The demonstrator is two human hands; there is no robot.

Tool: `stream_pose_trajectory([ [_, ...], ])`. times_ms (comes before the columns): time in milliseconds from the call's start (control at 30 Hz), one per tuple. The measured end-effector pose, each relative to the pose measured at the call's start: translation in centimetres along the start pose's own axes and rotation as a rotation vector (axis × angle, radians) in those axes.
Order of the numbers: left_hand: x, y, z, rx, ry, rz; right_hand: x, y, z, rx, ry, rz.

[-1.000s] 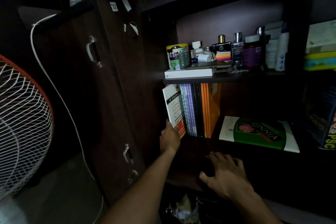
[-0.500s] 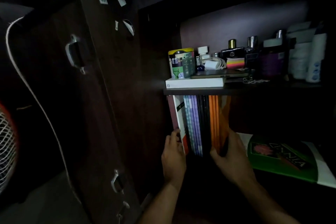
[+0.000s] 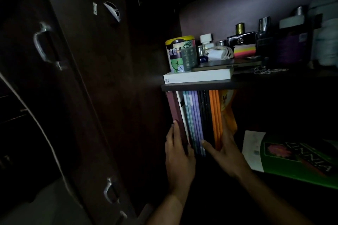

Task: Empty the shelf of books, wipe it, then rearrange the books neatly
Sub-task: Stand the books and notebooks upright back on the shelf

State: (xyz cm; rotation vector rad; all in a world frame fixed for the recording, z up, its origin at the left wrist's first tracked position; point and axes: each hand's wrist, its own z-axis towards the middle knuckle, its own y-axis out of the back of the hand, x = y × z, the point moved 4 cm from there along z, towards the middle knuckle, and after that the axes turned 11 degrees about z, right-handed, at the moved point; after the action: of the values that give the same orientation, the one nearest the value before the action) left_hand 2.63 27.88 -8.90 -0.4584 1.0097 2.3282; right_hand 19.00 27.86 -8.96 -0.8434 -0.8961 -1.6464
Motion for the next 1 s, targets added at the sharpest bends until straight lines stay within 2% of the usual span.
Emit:
stream_pose_trajectory([
  [200, -0.1, -0.2, 0.0, 0.004, -0.016, 0.03, -0.3, -1.2, 1.3, 0.103, 0.009, 0.032],
  [367, -1.4, 0.4, -0.1, -0.014, -0.066, 0.105, 0.0, -0.8, 1.3, 0.155, 0.008, -0.141],
  [400, -1.5, 0.6, -0.1, -0.011, -0.095, 0.13, 0.8, -0.4, 1.4, 0.093, 0.049, -0.115],
  [467, -1.7, 0.1, 0.0, 0.039, -0.136, 0.168, 3.4, 1.0, 2.4, -0.142, 0.133, 0.008],
  [533, -1.4, -0.4, 0.0, 0.051, -0.141, 0.174, 6.2, 0.7, 4.4, -0.264, 0.113, 0.061],
  [667, -1.3, -0.7, 0.1, -0.023, -0.156, 0.198, 8.2, -3.2, 7.4, -0.215, 0.061, -0.025],
  [733, -1.4, -1.1, 0.2, 0.015, -0.157, 0.21, 7.9, -3.2, 7.8, -0.133, 0.038, -0.045],
  [833, -1.9, -0.7, 0.0, 0.1, -0.177, 0.214, 7.4, -0.7, 7.2, 0.047, -0.004, 0.05],
  [867, -1.9, -0.5, 0.0, 0.124, -0.183, 0.223, 6.8, 0.0, 6.5, 0.037, -0.018, 0.085],
  [967, -2.1, -0.4, 0.0, 0.142, -0.219, 0.264, 3.2, 1.2, 3.1, -0.135, -0.136, 0.26],
  [1000, -2.1, -0.5, -0.1, 0.136, -0.225, 0.277, 1.6, 0.3, 2.1, -0.136, -0.192, 0.337],
])
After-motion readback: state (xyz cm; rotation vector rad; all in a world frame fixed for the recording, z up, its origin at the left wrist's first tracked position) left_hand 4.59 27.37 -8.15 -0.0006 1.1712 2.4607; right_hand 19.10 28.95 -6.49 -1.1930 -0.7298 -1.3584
